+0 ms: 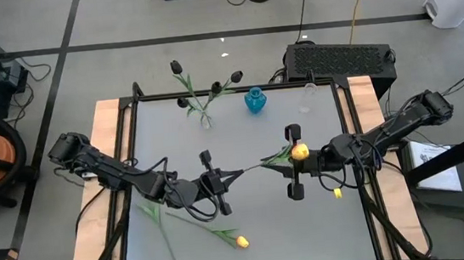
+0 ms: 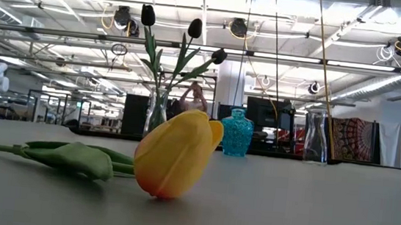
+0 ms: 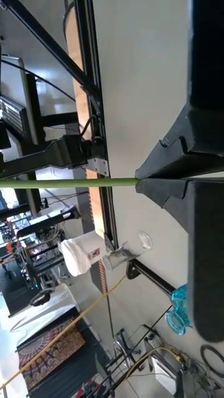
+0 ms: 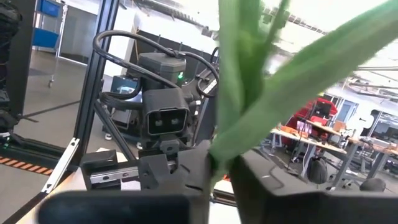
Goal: Sort flowers into vase by color
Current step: Put the yellow flower into the right transparent flower vase, then put the flower into the right transparent flower vase
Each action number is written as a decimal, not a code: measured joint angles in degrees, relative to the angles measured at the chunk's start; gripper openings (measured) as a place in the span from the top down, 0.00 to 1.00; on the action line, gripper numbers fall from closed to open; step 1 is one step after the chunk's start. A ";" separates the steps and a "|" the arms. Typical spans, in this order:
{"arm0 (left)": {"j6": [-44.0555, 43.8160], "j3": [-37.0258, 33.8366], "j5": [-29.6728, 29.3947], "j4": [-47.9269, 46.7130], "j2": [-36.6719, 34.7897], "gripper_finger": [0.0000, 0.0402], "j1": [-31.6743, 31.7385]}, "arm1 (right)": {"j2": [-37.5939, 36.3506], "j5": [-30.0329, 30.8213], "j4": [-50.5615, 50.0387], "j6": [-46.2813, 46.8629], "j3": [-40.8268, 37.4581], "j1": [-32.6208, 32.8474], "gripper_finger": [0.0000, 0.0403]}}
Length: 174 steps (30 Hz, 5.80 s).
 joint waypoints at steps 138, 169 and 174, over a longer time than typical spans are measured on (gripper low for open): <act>-77.83 -15.21 -26.31 -79.10 -19.85 0.77 -3.98 | -17.95 3.01 -54.45 24.39 0.02 -57.00 0.61; -28.93 -15.19 16.83 -55.10 -19.82 0.77 -4.02 | -29.95 -18.27 -62.14 29.22 0.02 -49.70 0.46; -19.96 -15.19 28.15 -44.24 -19.81 0.77 -4.02 | -28.18 -18.27 -62.14 30.02 0.02 -45.87 0.46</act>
